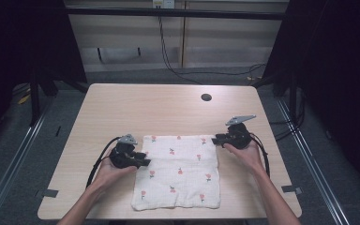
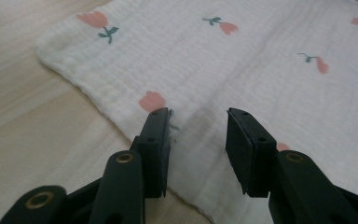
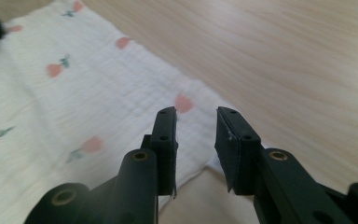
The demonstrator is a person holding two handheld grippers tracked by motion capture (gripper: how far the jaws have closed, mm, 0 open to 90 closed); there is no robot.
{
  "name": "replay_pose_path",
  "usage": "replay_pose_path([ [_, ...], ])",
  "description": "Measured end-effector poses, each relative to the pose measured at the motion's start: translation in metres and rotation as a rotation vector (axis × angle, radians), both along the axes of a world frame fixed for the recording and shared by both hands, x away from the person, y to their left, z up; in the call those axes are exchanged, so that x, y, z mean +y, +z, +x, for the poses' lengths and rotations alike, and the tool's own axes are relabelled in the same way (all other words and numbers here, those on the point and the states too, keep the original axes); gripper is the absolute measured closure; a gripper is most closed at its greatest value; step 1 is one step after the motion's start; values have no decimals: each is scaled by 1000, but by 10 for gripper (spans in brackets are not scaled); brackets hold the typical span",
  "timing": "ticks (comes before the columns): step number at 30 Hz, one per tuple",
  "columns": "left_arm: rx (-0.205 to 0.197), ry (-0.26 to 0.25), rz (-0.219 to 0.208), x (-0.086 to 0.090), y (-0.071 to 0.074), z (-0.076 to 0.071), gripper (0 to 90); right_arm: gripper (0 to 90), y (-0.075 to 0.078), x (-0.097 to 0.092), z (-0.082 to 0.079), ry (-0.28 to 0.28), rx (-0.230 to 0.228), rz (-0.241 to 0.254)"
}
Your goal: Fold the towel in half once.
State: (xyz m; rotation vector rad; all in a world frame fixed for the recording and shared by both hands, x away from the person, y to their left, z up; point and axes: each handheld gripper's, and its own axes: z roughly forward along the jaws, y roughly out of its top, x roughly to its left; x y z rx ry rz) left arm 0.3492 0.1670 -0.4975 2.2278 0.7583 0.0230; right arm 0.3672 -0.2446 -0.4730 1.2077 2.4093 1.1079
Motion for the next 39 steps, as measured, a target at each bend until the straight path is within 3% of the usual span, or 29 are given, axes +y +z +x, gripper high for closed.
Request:
replay_pose_path([
  [3, 1, 2, -7, 1, -1, -1, 579, 656, -15, 1, 14, -38, 18, -9],
  [7, 6, 1, -17, 0, -1, -2, 562, 617, -25, 2, 22, -45, 33, -23],
  [10, 11, -4, -15, 1, -1, -1, 560, 609, -26, 5, 25, -46, 48, -43],
  [11, 22, -2, -24, 2, -1, 0, 560, 600, -25, 6, 27, -47, 28, -56],
  [16, 28, -2, -26, 1, -1, 1, 550, 597, -26, 6, 31, -53, 36, -56],
  [20, 39, 5, -24, 0, 0, 1, 542, 630, -29, 8, 31, -48, 43, -34],
  [22, 17, 26, -24, 0, 1, 1, 557, 712, -29, 9, 31, -35, 49, -30],
  [23, 31, 43, -72, 5, 5, 5, 567, 733, -29, 8, 31, -40, 54, -25],
  [24, 45, 55, -87, 8, 6, 8, 568, 763, -29, 7, 31, -39, 63, -10],
  [29, 54, 98, -106, 18, 11, 25, 574, 835, -25, 4, 31, -41, 59, 30],
  [31, 26, 121, -104, 19, 14, 31, 578, 850, -22, 2, 29, -36, 53, 47],
  [34, 38, 121, -105, 18, 11, 33, 611, 853, -22, 2, 28, -37, 53, 52],
  [36, 35, 122, -70, 17, 7, 35, 610, 854, -22, 2, 26, -37, 46, 51],
  [39, 38, 149, -62, 20, 4, 43, 598, 852, -24, 2, 24, -34, 41, 67],
])
